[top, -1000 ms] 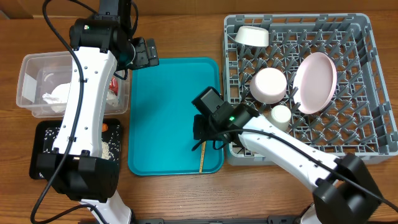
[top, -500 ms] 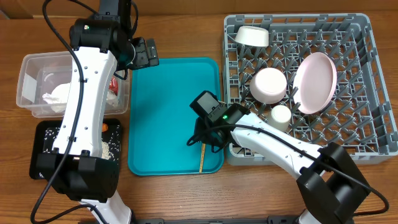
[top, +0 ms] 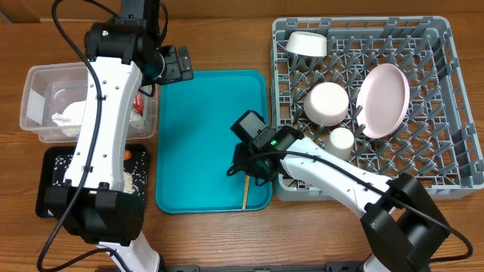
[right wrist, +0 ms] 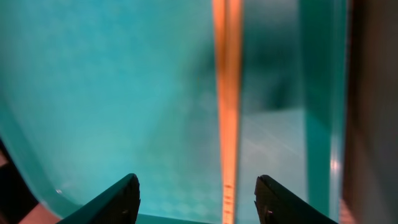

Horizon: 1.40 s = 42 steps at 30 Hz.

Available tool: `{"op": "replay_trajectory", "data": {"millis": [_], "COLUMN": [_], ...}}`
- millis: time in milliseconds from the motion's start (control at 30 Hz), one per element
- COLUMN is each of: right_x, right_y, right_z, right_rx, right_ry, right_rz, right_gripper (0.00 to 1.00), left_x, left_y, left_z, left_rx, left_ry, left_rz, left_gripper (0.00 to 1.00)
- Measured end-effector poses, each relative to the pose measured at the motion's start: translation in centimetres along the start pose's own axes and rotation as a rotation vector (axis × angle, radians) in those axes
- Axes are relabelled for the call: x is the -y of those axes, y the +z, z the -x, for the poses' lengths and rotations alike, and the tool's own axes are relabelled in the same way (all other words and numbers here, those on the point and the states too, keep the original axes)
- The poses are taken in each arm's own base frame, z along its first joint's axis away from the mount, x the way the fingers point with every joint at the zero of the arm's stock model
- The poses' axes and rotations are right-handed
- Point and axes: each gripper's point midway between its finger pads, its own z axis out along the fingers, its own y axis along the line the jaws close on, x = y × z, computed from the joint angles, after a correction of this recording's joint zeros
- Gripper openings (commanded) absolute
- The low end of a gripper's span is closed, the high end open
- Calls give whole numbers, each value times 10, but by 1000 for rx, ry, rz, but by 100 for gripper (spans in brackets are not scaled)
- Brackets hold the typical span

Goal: Sort waste into correct bins and load items into the dishwasher
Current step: 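Lower the right gripper and grasp one wooden chopstick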

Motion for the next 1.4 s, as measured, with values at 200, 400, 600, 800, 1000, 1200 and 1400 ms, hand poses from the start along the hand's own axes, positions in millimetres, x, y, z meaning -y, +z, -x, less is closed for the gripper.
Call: {"op": "replay_trajectory", "data": {"millis": [200,400,600,800,1000,1200,1400], "right_x": [-12,4,-1,10,13,14,15], "right_y": [0,0,4,30,35,36,41], "right_z": [6,11,28,30,29,29,29], "right_rx": [20,63,141,132,125,123,120], "right_ry": [-9,1,-3,3,11,30,54], "right_rz": [52,-27,-21,-72,-86,-88,-94], "right_gripper": [62,62,62,62,41,38,38], "left_x": [0,0,0,0,0,0,0], "left_y": [0,0,0,0,0,0,0], "left_z": [0,0,0,0,0,0,0], "left_rx": [0,0,0,0,0,0,0], "left_ry": [0,0,0,0,0,0,0], "left_rz": [0,0,0,0,0,0,0], "left_gripper": [100,100,100,100,100,100,100]}}
